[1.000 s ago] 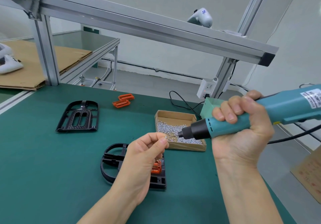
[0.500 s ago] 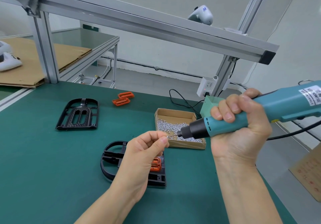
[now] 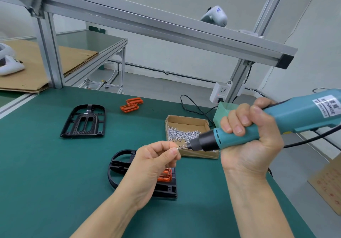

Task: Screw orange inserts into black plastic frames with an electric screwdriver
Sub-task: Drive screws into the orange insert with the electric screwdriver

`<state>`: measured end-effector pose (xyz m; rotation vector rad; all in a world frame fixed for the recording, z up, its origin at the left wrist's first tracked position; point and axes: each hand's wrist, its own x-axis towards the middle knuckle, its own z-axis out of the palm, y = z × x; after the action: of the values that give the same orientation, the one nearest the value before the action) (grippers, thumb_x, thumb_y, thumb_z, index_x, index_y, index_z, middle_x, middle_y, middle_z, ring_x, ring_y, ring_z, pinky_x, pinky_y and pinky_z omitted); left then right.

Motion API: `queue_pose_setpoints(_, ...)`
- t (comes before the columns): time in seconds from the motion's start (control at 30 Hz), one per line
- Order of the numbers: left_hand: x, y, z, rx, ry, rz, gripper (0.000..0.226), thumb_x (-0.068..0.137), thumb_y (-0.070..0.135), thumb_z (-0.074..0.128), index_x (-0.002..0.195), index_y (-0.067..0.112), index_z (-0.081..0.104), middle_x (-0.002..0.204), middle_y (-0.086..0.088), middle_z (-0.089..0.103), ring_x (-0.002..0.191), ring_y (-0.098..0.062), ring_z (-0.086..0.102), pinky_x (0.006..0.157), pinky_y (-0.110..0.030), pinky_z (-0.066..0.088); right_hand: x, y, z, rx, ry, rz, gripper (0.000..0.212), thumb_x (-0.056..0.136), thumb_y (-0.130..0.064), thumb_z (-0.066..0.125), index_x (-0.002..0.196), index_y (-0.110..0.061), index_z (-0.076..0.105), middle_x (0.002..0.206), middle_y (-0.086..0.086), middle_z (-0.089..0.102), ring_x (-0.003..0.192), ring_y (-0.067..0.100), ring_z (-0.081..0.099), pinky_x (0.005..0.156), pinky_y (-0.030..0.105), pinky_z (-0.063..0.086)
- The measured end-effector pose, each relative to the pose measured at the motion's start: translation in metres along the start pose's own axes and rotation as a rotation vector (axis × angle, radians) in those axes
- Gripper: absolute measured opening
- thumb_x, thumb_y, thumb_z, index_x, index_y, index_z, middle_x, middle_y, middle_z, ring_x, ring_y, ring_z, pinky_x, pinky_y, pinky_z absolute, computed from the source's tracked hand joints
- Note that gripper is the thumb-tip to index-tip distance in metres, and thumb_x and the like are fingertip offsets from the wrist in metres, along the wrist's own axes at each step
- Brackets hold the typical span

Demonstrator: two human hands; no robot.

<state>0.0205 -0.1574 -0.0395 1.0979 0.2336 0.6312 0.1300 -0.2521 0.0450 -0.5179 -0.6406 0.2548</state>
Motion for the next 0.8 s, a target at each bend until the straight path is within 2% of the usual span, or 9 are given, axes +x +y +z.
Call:
queue_pose_setpoints(0.13,0.002,-0.003,-0.002,0.102,0.065,0.092,0.006,0.080,0.011,0.065,0.078,0.009,0.070,0.073,-0.006,0.067,0.067,-0.009,0.055,0.070,-0.016,0.048,0.000,0.004,0.001,-0.005,0.016,-0.013,0.015,0.077,-0.006,0.045,0.077,-0.021,0.048,0.053,-0.007,0.037,0.040,0.006,0.034,0.045,0.019,0.034)
queue_pose_setpoints(0.27,0.003,-0.005,-0.006,0.156,0.053,0.094,0.011,0.084,0.004,0.063,0.076,0.009,0.070,0.071,-0.005,0.066,0.066,-0.007,0.056,0.069,-0.014,0.047,-0.001,0.009,-0.003,-0.008,0.019,0.020,0.016,0.077,-0.006,0.045,0.078,-0.022,0.047,0.053,-0.008,0.037,0.041,0.006,0.035,0.046,0.019,0.034)
queue_pose_setpoints(0.4,0.005,-0.007,-0.013,0.144,0.048,0.066,0.008,0.077,0.015,0.066,0.079,0.009,0.072,0.073,-0.007,0.068,0.067,-0.007,0.058,0.070,-0.015,0.048,0.001,0.012,-0.003,0.000,0.033,0.046,0.016,0.076,-0.006,0.046,0.077,-0.022,0.048,0.053,-0.008,0.037,0.041,0.006,0.035,0.046,0.019,0.035)
queue_pose_setpoints(0.6,0.007,0.000,-0.023,0.154,0.036,0.018,0.031,0.064,0.037,0.072,0.092,0.026,0.077,0.091,0.002,0.074,0.077,0.001,0.064,0.073,-0.010,0.047,0.008,0.017,-0.007,0.002,0.065,0.079,0.017,0.074,-0.005,0.048,0.077,-0.022,0.048,0.054,-0.007,0.036,0.041,0.007,0.035,0.045,0.020,0.035)
queue_pose_setpoints(0.63,0.007,0.001,-0.029,0.222,0.057,0.024,0.034,0.065,0.041,0.072,0.097,0.029,0.075,0.097,0.004,0.073,0.084,0.000,0.064,0.077,-0.012,0.047,0.009,0.018,-0.009,-0.005,0.061,0.082,0.017,0.075,-0.005,0.048,0.077,-0.022,0.048,0.054,-0.007,0.037,0.041,0.007,0.035,0.045,0.020,0.035)
queue_pose_setpoints(0.7,0.006,0.002,-0.043,0.548,0.081,0.066,0.033,0.075,0.044,0.071,0.107,0.036,0.068,0.106,0.015,0.068,0.099,0.000,0.060,0.088,-0.018,0.044,0.010,0.022,-0.015,-0.027,0.048,0.098,0.018,0.075,-0.004,0.048,0.076,-0.021,0.049,0.054,-0.006,0.038,0.041,0.007,0.035,0.045,0.020,0.035)
queue_pose_setpoints(0.73,0.004,0.002,-0.049,0.771,0.047,0.095,0.033,0.078,0.047,0.071,0.110,0.038,0.065,0.107,0.022,0.064,0.106,0.003,0.055,0.092,-0.019,0.041,0.010,0.024,-0.019,-0.043,0.043,0.113,0.018,0.075,-0.004,0.048,0.076,-0.021,0.050,0.053,-0.006,0.038,0.041,0.007,0.036,0.046,0.020,0.035)
queue_pose_setpoints(0.8,0.000,-0.001,-0.054,1.166,-0.119,0.135,0.048,0.070,0.058,0.063,0.114,0.040,0.060,0.110,0.033,0.054,0.117,0.008,0.043,0.103,-0.018,0.029,0.008,0.032,-0.026,-0.081,0.036,0.148,0.018,0.075,-0.003,0.049,0.076,-0.021,0.050,0.053,-0.005,0.038,0.041,0.008,0.036,0.046,0.020,0.035)
